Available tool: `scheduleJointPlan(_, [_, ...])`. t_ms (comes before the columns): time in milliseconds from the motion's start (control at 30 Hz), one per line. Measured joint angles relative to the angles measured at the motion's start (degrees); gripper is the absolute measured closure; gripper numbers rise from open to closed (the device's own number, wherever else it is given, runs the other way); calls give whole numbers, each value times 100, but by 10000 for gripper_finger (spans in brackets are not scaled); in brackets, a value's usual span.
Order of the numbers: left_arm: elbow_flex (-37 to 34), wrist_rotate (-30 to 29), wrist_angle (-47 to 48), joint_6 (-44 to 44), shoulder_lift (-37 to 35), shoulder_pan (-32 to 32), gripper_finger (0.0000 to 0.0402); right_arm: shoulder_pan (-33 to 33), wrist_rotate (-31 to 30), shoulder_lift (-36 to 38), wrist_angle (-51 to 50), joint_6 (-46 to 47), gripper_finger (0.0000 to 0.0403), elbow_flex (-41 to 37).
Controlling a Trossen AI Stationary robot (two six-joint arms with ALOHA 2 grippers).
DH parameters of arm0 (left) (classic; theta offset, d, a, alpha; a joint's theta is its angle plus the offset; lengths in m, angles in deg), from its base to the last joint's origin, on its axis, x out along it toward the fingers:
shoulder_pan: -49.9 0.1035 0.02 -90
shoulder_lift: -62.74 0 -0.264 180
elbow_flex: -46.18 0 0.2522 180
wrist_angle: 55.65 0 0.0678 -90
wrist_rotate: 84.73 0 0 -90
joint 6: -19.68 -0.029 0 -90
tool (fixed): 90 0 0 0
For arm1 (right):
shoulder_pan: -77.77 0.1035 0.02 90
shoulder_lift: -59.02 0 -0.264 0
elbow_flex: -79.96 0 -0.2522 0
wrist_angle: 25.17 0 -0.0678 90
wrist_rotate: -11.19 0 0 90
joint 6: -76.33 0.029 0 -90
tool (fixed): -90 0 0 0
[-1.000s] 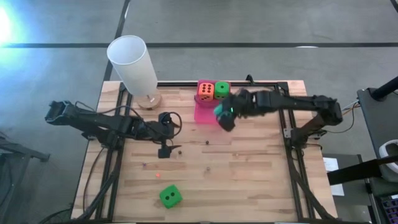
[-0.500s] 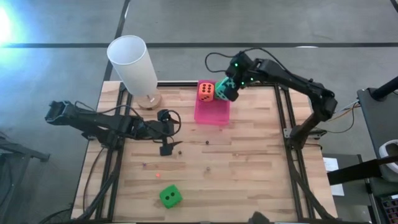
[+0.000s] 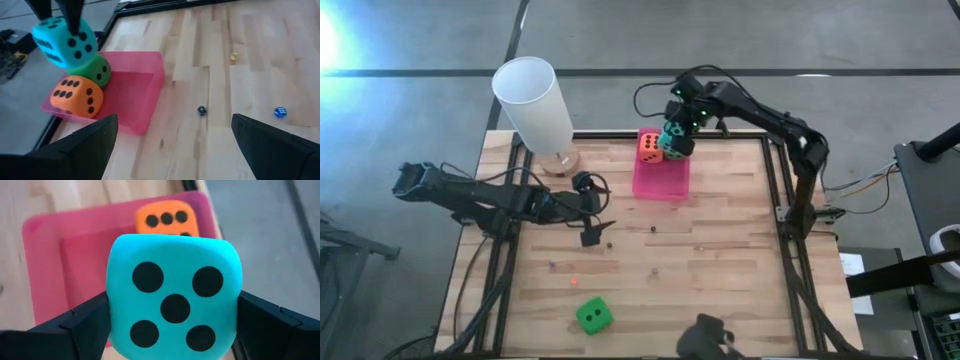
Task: Pick & Place Dice
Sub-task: Put the big blue dice into the red container
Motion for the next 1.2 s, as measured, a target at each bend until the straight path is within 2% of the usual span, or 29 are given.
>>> scheduleJointPlan(233, [-11,-34,125,38,0,0,9,-70,-22,-824,-1176,-563,54,1218])
scheduleJointPlan(533, [-13,-33,211,361,0,0,10,-249,-69,-1492,-1768,-932,54,2120])
scheduleJointPlan(1200, [-13,-32,197,352,0,0,11,-328,-85,-1496,-1659,-1307,49,1973])
